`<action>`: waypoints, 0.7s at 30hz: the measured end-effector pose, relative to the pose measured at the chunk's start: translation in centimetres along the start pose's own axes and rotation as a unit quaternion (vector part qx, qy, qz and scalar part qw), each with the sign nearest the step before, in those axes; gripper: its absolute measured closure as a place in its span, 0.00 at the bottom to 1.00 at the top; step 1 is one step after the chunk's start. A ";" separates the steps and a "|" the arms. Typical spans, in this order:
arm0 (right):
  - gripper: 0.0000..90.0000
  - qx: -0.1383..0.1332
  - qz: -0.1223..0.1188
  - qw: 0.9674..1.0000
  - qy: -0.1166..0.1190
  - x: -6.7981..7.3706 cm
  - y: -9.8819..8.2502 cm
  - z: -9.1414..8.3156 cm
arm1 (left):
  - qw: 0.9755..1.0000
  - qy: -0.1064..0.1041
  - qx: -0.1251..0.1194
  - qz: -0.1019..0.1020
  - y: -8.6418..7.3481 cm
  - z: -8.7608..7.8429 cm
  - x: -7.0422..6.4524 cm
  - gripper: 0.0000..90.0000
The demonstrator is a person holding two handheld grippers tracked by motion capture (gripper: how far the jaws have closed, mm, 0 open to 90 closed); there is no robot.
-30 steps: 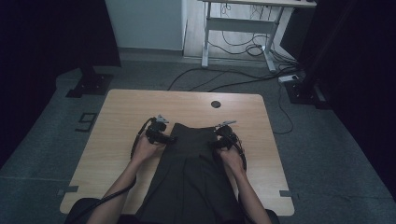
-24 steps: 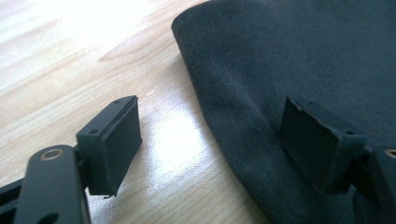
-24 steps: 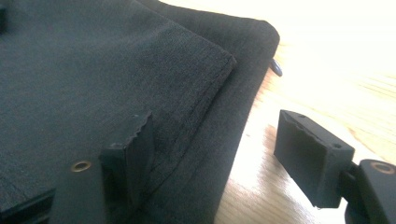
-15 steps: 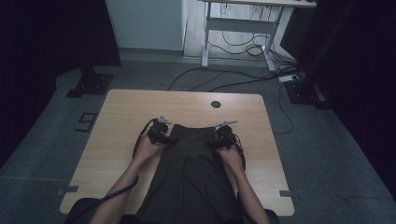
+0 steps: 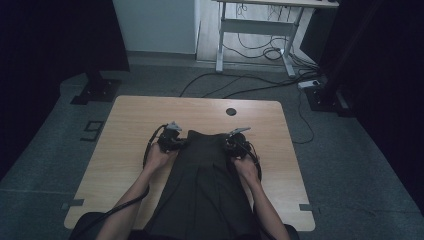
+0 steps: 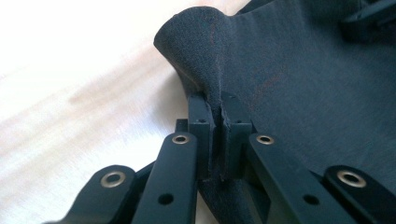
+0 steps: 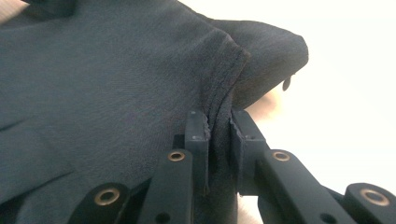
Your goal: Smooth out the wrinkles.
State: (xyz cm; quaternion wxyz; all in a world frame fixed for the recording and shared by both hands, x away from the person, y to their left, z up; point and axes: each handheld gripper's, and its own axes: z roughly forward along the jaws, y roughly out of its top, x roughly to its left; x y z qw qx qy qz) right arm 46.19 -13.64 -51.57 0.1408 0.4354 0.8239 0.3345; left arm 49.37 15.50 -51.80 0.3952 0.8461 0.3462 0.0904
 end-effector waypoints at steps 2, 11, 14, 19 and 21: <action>0.88 -0.016 -0.003 1.000 0.004 -0.2 0.7 -0.7 | 1.000 0.006 -0.012 0.007 1.0 -0.7 0.2 0.94; 0.88 -0.063 -0.025 0.997 -0.022 -1.6 5.5 -3.7 | 0.995 0.048 -0.076 0.042 6.6 -3.9 0.5 0.94; 0.88 -0.080 -0.028 0.996 -0.030 -1.6 6.7 -4.8 | 0.992 0.060 -0.101 0.053 7.7 -5.2 0.2 0.94; 0.89 -0.139 -0.054 0.988 -0.045 -0.4 8.4 -8.6 | 0.979 0.091 -0.151 0.102 8.2 -8.5 -1.8 0.94; 0.89 -0.145 -0.063 0.986 -0.044 0.3 7.6 -9.2 | 0.977 0.089 -0.157 0.112 7.0 -8.8 -2.6 0.94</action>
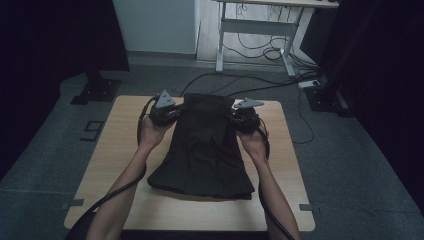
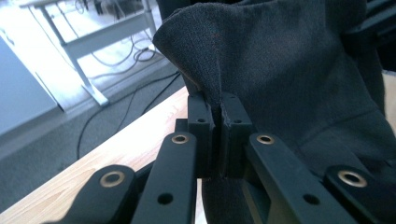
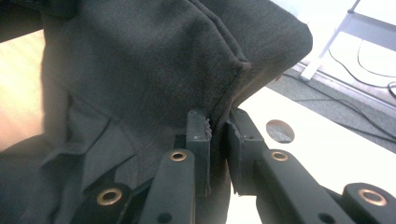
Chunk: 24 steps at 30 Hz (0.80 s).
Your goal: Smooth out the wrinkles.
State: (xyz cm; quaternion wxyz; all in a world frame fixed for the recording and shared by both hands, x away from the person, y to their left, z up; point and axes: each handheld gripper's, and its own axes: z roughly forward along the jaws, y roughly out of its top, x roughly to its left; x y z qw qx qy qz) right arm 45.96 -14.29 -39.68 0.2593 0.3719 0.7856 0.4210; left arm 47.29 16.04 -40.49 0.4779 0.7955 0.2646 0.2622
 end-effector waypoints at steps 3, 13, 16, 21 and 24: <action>0.89 -0.005 -0.004 1.000 0.005 0.7 -1.1 -0.6 | 1.000 -0.007 -0.005 0.007 -1.1 -0.7 -0.9 0.93; 0.93 0.009 -0.003 0.999 0.045 3.7 -6.2 -1.9 | 0.999 -0.038 0.028 0.022 -5.6 -2.2 -3.7 0.93; 0.93 0.014 -0.001 0.998 0.057 4.2 -7.1 -2.2 | 0.997 -0.056 0.044 0.023 -6.6 -2.6 -4.4 0.93; 0.94 0.024 0.023 0.996 0.077 4.3 -8.7 -1.9 | 0.995 -0.065 0.073 0.034 -7.9 -2.1 -5.2 0.93; 0.94 0.026 0.033 0.995 0.085 4.3 -9.3 -1.8 | 0.993 -0.078 0.083 0.025 -8.9 -1.8 -5.8 0.93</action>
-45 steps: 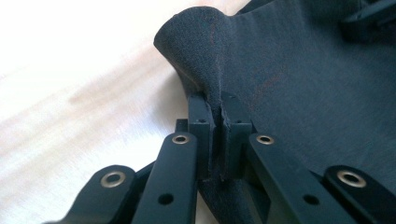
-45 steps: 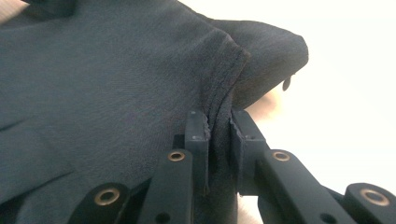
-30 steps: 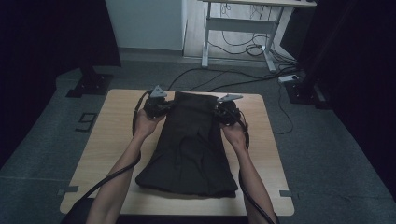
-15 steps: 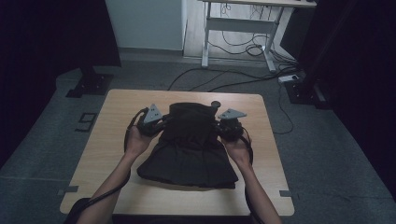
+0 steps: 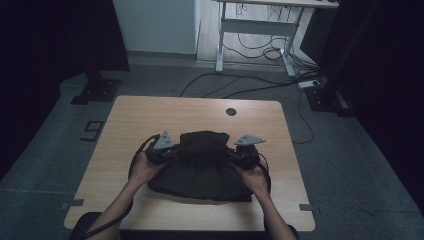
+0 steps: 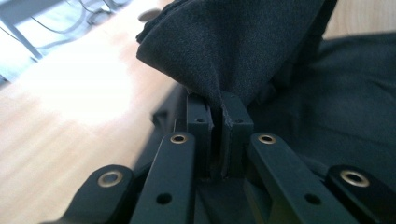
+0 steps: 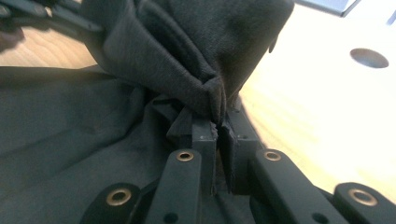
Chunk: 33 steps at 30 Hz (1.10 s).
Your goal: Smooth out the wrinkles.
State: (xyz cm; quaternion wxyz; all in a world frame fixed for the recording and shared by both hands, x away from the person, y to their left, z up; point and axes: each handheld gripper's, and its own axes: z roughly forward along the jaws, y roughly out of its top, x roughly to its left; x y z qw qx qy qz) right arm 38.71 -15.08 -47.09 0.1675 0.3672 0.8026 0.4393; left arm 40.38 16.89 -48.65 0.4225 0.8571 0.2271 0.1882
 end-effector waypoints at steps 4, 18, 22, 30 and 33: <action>0.94 0.004 0.021 0.999 0.027 0.1 -1.6 -0.2 | 1.000 -0.018 0.004 -0.008 -1.3 0.0 -1.0 0.92; 0.84 0.034 0.030 0.997 0.069 0.6 -4.6 -0.7 | 0.999 -0.024 0.018 -0.036 -4.1 -1.7 -2.1 0.58; 0.72 0.049 0.035 0.997 0.041 -0.5 -5.7 -1.4 | 0.997 -0.030 0.022 -0.067 -5.3 -3.6 -0.6 0.43; 0.49 0.049 0.050 0.998 -0.007 -2.3 -5.3 -2.5 | 0.995 0.005 0.021 -0.094 -5.0 -6.0 2.1 0.31; 0.42 0.044 0.047 0.998 -0.011 -2.3 -4.1 -2.5 | 0.995 0.014 0.009 -0.098 -2.8 -5.7 2.7 0.26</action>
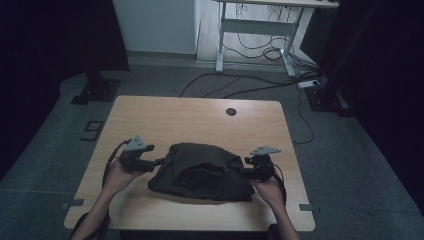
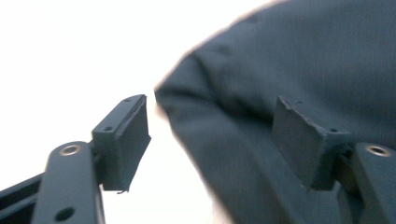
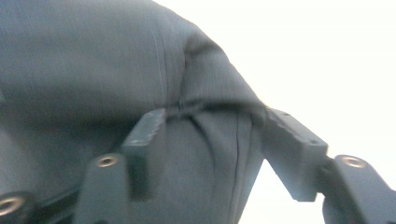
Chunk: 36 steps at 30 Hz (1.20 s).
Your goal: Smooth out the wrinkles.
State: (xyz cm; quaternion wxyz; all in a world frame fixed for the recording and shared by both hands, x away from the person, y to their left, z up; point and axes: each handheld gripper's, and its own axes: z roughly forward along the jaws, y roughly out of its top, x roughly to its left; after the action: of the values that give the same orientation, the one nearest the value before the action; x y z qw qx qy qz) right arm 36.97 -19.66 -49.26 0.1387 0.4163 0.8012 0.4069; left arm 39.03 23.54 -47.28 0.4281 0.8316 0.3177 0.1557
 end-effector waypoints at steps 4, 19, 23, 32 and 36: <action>0.34 -0.016 -0.011 1.000 -0.005 0.6 2.8 0.0 | 1.000 -0.006 0.002 0.003 3.1 1.6 -0.7 0.21; 0.18 0.056 -0.074 0.996 0.014 5.8 2.1 4.6 | 0.995 -0.046 0.079 0.039 2.3 6.6 -6.0 0.16; 0.18 0.065 -0.070 0.995 0.000 5.8 0.3 5.1 | 0.994 -0.020 0.094 0.047 0.6 6.6 -6.3 0.16; 0.22 0.067 -0.052 0.996 0.000 5.9 -1.6 5.1 | 0.995 -0.019 0.094 -0.001 -2.2 6.0 -6.1 0.16; 0.21 0.061 -0.042 0.997 -0.009 6.3 -2.0 3.4 | 0.996 -0.013 0.091 -0.002 -2.6 4.5 -6.6 0.16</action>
State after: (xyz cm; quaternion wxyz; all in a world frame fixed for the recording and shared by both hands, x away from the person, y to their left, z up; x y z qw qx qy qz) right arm 33.83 -13.57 -52.20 0.1367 0.3938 0.8400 0.3473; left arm 35.44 17.52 -51.99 0.3548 0.8685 0.3267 0.1144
